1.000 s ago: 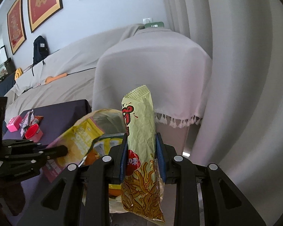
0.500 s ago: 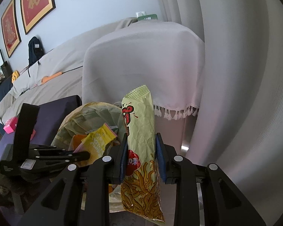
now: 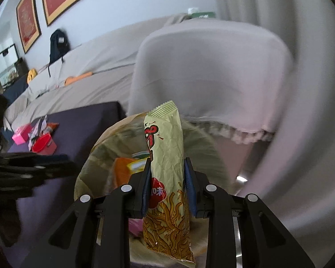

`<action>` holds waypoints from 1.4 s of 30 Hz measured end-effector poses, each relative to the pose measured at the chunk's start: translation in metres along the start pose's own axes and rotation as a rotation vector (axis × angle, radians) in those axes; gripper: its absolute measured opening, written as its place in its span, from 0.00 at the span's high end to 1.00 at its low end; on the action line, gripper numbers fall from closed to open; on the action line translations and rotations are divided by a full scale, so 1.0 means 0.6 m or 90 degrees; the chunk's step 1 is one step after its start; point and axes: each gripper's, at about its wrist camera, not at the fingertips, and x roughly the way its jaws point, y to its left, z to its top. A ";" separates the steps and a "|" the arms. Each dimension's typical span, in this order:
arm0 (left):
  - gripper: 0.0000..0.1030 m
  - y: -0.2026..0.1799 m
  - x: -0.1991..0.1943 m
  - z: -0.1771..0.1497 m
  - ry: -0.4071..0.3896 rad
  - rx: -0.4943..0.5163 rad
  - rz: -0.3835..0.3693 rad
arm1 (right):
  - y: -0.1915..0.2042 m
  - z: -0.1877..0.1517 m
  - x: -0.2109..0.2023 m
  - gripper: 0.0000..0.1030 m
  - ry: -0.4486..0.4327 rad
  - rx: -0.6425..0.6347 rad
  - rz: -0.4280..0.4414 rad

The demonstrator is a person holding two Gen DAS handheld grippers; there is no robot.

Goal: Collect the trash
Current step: 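Release the chips bag with the left gripper while the right gripper releases the snack stick, then grasp the grey wrapper strip with the right gripper while the left gripper approaches the pink wrapper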

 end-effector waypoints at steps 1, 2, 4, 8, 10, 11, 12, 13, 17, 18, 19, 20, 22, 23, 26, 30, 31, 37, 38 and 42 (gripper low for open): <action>0.61 0.017 -0.017 -0.008 -0.008 -0.008 0.011 | 0.012 0.002 0.019 0.74 0.015 -0.003 0.002; 0.61 0.031 -0.030 -0.014 -0.013 -0.013 0.019 | 0.019 0.002 0.031 0.74 0.025 -0.004 0.000; 0.61 0.053 -0.051 -0.022 -0.025 -0.023 0.040 | 0.031 0.004 0.064 0.74 0.052 -0.005 -0.019; 0.59 0.098 -0.101 -0.038 -0.063 -0.039 0.074 | 0.039 0.002 0.104 0.74 0.103 -0.003 -0.039; 0.59 0.120 -0.122 -0.050 -0.078 -0.049 0.092 | 0.045 0.000 0.117 0.74 0.129 -0.013 -0.055; 0.59 0.131 -0.134 -0.052 -0.080 -0.055 0.093 | 0.046 -0.001 0.119 0.74 0.134 -0.016 -0.059; 0.58 0.143 -0.140 -0.057 -0.080 -0.065 0.092 | 0.048 -0.002 0.121 0.74 0.140 -0.020 -0.065; 0.58 0.151 -0.146 -0.061 -0.080 -0.073 0.092 | 0.051 -0.006 0.123 0.74 0.147 -0.023 -0.072; 0.58 0.194 -0.163 -0.078 -0.080 -0.111 0.094 | 0.053 -0.020 0.135 0.74 0.181 -0.019 -0.079; 0.58 0.204 -0.170 -0.084 -0.081 -0.119 0.093 | 0.055 -0.021 0.135 0.74 0.181 -0.021 -0.083; 0.58 0.213 -0.175 -0.089 -0.083 -0.127 0.092 | 0.058 -0.021 0.131 0.73 0.176 -0.024 -0.088; 0.58 0.218 -0.179 -0.091 -0.084 -0.130 0.093 | 0.060 -0.020 0.128 0.73 0.173 -0.026 -0.090; 0.58 0.232 -0.190 -0.100 -0.091 -0.136 0.094 | 0.065 -0.018 0.116 0.65 0.159 -0.022 -0.090; 0.58 0.239 -0.196 -0.104 -0.095 -0.139 0.095 | 0.066 -0.018 0.110 0.62 0.154 -0.019 -0.089; 0.54 0.256 -0.210 -0.113 -0.105 -0.149 0.099 | 0.076 -0.017 0.085 0.48 0.123 -0.011 -0.093; 0.54 0.284 -0.233 -0.128 -0.119 -0.165 0.105 | 0.094 -0.014 0.051 0.42 0.094 -0.017 -0.102; 0.54 0.291 -0.239 -0.132 -0.122 -0.170 0.107 | 0.100 -0.010 0.041 0.42 0.084 -0.018 -0.106; 0.54 0.346 -0.279 -0.162 -0.146 -0.203 0.136 | 0.158 0.023 -0.027 0.41 0.014 -0.042 -0.086; 0.54 0.360 -0.285 -0.168 -0.148 -0.211 0.146 | 0.172 0.029 -0.034 0.41 0.005 -0.049 -0.076; 0.54 0.402 -0.301 -0.193 -0.137 -0.231 0.190 | 0.248 0.046 -0.053 0.39 -0.010 -0.092 -0.023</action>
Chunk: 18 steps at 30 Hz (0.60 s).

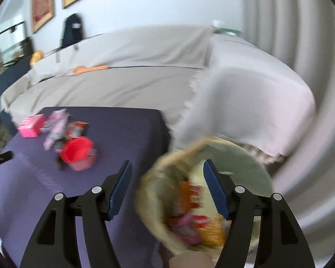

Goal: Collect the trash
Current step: 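Grasp the grey wrapper strip with the right gripper while the left gripper approaches the pink wrapper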

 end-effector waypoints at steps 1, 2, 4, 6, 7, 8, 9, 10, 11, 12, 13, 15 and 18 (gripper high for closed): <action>0.54 0.008 -0.001 -0.002 0.000 0.000 0.008 | 0.023 0.006 0.000 0.39 0.004 -0.012 0.016; 0.54 0.020 -0.004 -0.006 0.000 -0.001 0.017 | 0.041 0.009 0.002 0.39 0.009 -0.022 0.026; 0.54 0.037 -0.009 -0.011 -0.002 -0.001 0.032 | 0.085 0.016 0.014 0.39 0.028 -0.046 0.053; 0.54 0.057 -0.016 -0.018 -0.008 -0.001 0.047 | 0.120 0.020 0.028 0.39 0.040 -0.059 0.076; 0.54 0.064 -0.019 -0.019 -0.010 -0.002 0.051 | 0.139 0.022 0.037 0.39 0.048 -0.065 0.093; 0.53 0.074 -0.023 -0.022 -0.012 -0.002 0.054 | 0.153 0.021 0.045 0.39 0.053 -0.069 0.105; 0.54 0.081 -0.025 -0.024 -0.014 -0.003 0.055 | 0.171 0.021 0.053 0.39 0.059 -0.077 0.114; 0.53 0.087 -0.027 -0.025 -0.014 -0.002 0.056 | 0.197 0.022 0.063 0.39 0.062 -0.094 0.115; 0.53 0.096 -0.028 -0.026 -0.015 -0.001 0.055 | 0.213 0.022 0.070 0.39 0.063 -0.107 0.113; 0.53 0.100 -0.030 -0.026 -0.015 0.000 0.053 | 0.236 0.024 0.079 0.39 0.065 -0.129 0.112; 0.53 0.105 -0.031 -0.026 -0.016 0.001 0.052 | 0.258 0.026 0.090 0.39 0.069 -0.150 0.114; 0.54 0.116 -0.034 -0.025 -0.021 0.006 0.053 | 0.294 0.030 0.108 0.39 0.074 -0.187 0.111; 0.53 0.133 -0.039 -0.022 -0.028 0.008 0.047 | 0.339 0.044 0.140 0.39 0.076 -0.241 0.092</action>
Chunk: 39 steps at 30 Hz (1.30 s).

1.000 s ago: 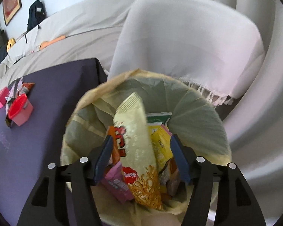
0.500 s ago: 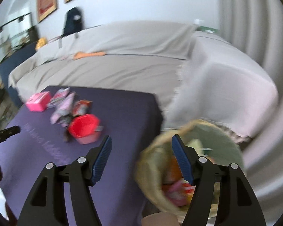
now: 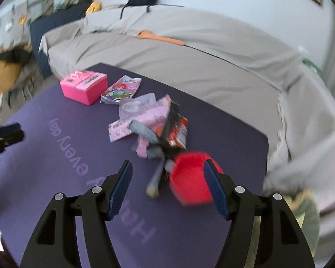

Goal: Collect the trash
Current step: 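Grasp the grey wrapper strip with the right gripper while the left gripper approaches the pink wrapper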

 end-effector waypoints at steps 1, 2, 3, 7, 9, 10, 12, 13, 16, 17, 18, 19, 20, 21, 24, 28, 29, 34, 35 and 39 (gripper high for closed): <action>0.54 0.006 -0.001 0.002 0.000 -0.002 -0.006 | 0.005 0.007 0.008 0.39 0.004 -0.010 -0.003; 0.53 0.010 -0.003 0.002 -0.001 -0.004 -0.009 | 0.009 0.018 0.024 0.39 0.012 -0.022 -0.008; 0.53 0.015 -0.003 0.004 -0.001 -0.005 -0.013 | 0.010 0.027 0.038 0.39 0.022 -0.031 -0.014; 0.53 0.024 -0.002 0.011 0.000 -0.007 -0.025 | -0.005 0.046 0.089 0.39 0.066 -0.029 -0.015; 0.53 0.026 0.001 0.014 0.003 -0.008 -0.033 | -0.012 0.048 0.104 0.39 0.076 -0.016 -0.002; 0.53 0.026 0.003 0.015 0.004 -0.010 -0.035 | -0.017 0.047 0.109 0.39 0.080 -0.006 0.009; 0.53 0.026 0.007 0.019 0.008 -0.013 -0.043 | -0.019 0.045 0.119 0.40 0.086 0.006 0.030; 0.53 0.025 0.009 0.020 0.010 -0.013 -0.046 | -0.019 0.042 0.123 0.46 0.091 0.009 0.046; 0.53 0.017 0.016 0.025 0.013 -0.009 -0.056 | -0.006 0.035 0.126 0.69 0.092 -0.005 0.060; 0.53 0.016 0.019 0.027 0.015 -0.009 -0.061 | -0.001 0.034 0.125 0.69 0.093 -0.007 0.070; 0.53 0.014 0.021 0.030 0.017 -0.010 -0.069 | 0.001 0.032 0.121 0.69 0.090 -0.005 0.084; 0.53 0.014 0.024 0.033 0.019 -0.011 -0.075 | 0.003 0.031 0.117 0.70 0.086 -0.003 0.086; 0.53 0.013 0.028 0.038 0.022 -0.014 -0.084 | 0.005 0.032 0.108 0.71 0.076 -0.006 0.085; 0.53 0.011 0.031 0.042 0.023 -0.017 -0.090 | 0.006 0.032 0.100 0.72 0.067 -0.009 0.082; 0.53 0.004 0.046 0.061 0.023 -0.030 -0.104 | -0.003 0.039 0.069 0.73 0.043 0.007 0.091; 0.53 -0.010 0.074 0.088 0.022 -0.062 -0.134 | -0.027 0.039 0.026 0.73 0.005 0.026 0.093; 0.53 -0.014 0.080 0.091 0.024 -0.067 -0.142 | -0.032 0.037 0.017 0.73 -0.001 0.032 0.095; 0.53 -0.066 0.131 0.107 0.041 -0.038 -0.134 | -0.077 0.019 -0.021 0.73 -0.031 0.072 0.100; 0.53 -0.081 0.146 0.112 0.046 -0.029 -0.122 | -0.087 0.015 -0.027 0.73 -0.036 0.083 0.100; 0.53 -0.120 0.198 0.130 0.059 -0.015 -0.084 | -0.116 0.000 -0.040 0.73 -0.049 0.115 0.100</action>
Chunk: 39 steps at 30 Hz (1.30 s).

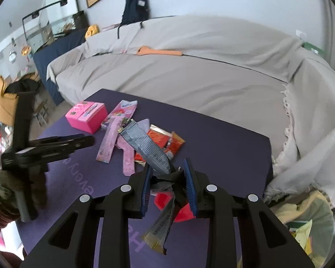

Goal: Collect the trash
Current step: 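Grasp the long pink wrapper with the left gripper while the right gripper holds the grey wrapper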

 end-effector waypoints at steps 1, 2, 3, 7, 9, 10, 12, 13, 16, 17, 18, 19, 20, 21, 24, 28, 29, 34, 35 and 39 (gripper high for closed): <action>0.53 -0.007 0.014 0.006 0.005 0.000 0.014 | -0.001 -0.004 -0.002 0.73 -0.001 0.002 0.001; 0.53 -0.010 0.025 0.010 0.010 -0.003 0.024 | -0.004 -0.008 -0.004 0.73 0.000 0.004 0.004; 0.53 -0.011 0.035 0.014 0.019 -0.006 0.030 | -0.005 -0.012 -0.006 0.73 0.001 0.008 0.009; 0.76 -0.016 0.054 0.013 0.054 -0.019 0.031 | -0.007 -0.034 -0.011 0.73 0.010 0.024 0.029; 0.82 -0.017 0.042 0.002 0.056 -0.009 0.024 | -0.006 -0.045 -0.013 0.73 0.018 0.030 0.038; 0.85 -0.017 0.036 -0.003 0.057 -0.005 0.020 | -0.004 -0.052 -0.015 0.73 0.022 0.031 0.041; 0.86 -0.015 0.010 -0.023 0.067 0.001 0.008 | 0.001 -0.065 -0.015 0.73 0.031 0.031 0.047; 0.86 -0.014 0.002 -0.029 0.070 0.001 0.005 | 0.005 -0.074 -0.015 0.73 0.038 0.032 0.053; 0.86 -0.010 -0.041 -0.064 0.088 0.003 -0.021 | 0.020 -0.101 -0.013 0.73 0.057 0.031 0.064; 0.86 -0.010 -0.057 -0.078 0.093 0.006 -0.028 | 0.025 -0.108 -0.011 0.73 0.063 0.031 0.065; 0.86 -0.011 -0.073 -0.092 0.099 0.011 -0.033 | 0.030 -0.118 -0.010 0.73 0.070 0.031 0.068; 0.86 -0.014 -0.086 -0.107 0.105 0.016 -0.038 | 0.034 -0.126 -0.010 0.73 0.075 0.032 0.070; 0.86 -0.016 -0.095 -0.119 0.110 0.020 -0.041 | 0.037 -0.134 -0.011 0.73 0.079 0.031 0.066; 0.86 -0.020 -0.106 -0.134 0.118 0.027 -0.049 | 0.041 -0.141 -0.012 0.73 0.080 0.026 0.057; 0.86 -0.031 -0.127 -0.168 0.132 0.034 -0.057 | 0.050 -0.160 -0.012 0.71 0.087 0.002 0.014; 0.86 -0.041 -0.145 -0.197 0.137 0.045 -0.064 | 0.043 -0.183 -0.005 0.66 0.112 0.007 -0.018; 0.86 -0.044 -0.150 -0.203 0.135 0.049 -0.062 | 0.039 -0.187 -0.003 0.65 0.116 0.013 -0.019; 0.86 -0.045 -0.163 -0.219 0.120 0.065 -0.048 | 0.046 -0.198 -0.005 0.62 0.119 0.006 -0.037; 0.86 -0.046 -0.165 -0.220 0.118 0.067 -0.046 | 0.048 -0.198 -0.005 0.60 0.121 0.003 -0.040; 0.86 -0.045 -0.172 -0.225 0.107 0.072 -0.046 | 0.056 -0.197 -0.001 0.54 0.127 -0.002 -0.045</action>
